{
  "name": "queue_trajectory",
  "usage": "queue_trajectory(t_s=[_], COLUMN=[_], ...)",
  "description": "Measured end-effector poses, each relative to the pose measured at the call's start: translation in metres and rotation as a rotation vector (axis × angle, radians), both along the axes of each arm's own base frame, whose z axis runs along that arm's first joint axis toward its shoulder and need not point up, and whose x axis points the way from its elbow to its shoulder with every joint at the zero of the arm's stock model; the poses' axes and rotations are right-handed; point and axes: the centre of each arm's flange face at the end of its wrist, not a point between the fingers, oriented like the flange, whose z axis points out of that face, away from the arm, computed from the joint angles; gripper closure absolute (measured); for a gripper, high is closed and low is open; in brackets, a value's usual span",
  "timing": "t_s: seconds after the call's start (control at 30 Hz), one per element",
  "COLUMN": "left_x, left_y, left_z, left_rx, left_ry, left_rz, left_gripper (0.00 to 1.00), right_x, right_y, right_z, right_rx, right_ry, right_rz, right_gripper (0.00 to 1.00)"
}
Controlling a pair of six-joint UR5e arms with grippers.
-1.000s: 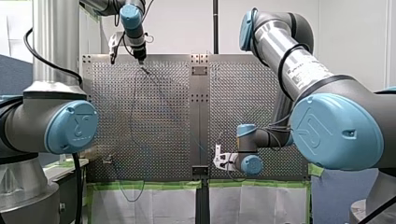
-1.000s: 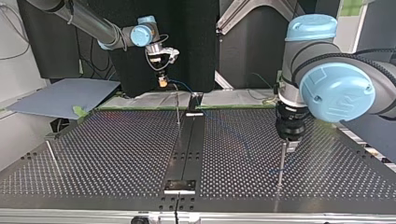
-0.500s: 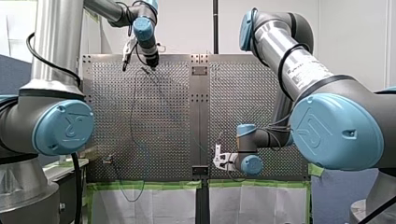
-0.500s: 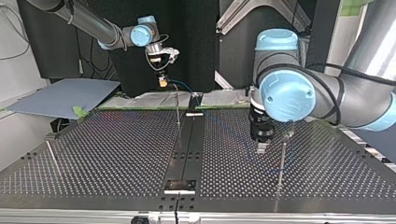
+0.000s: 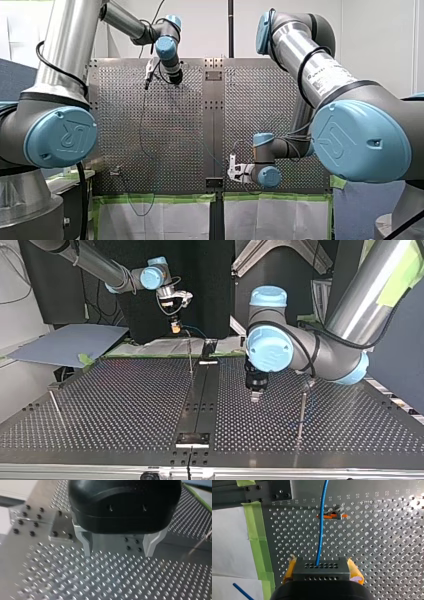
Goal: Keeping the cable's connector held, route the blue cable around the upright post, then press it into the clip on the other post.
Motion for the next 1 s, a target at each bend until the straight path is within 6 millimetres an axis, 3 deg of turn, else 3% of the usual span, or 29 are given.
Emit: queue_trajectory(t_s=[0.17, 1.0], left_x=[0.018, 0.075], left_y=[0.001, 0.018], left_z=[-0.021, -0.069], left_rx=[0.039, 0.216], left_ry=[-0.006, -0.080], left_rz=[0.030, 0.076], left_gripper=[0.01, 0.01], right_x=[0.001, 0.004], right_y=[0.001, 0.002], right_z=[0.000, 0.001], right_rx=[0.000, -0.008], right_ry=[0.000, -0.006], right_rz=[0.002, 0.013], right_gripper=[1.00, 1.00])
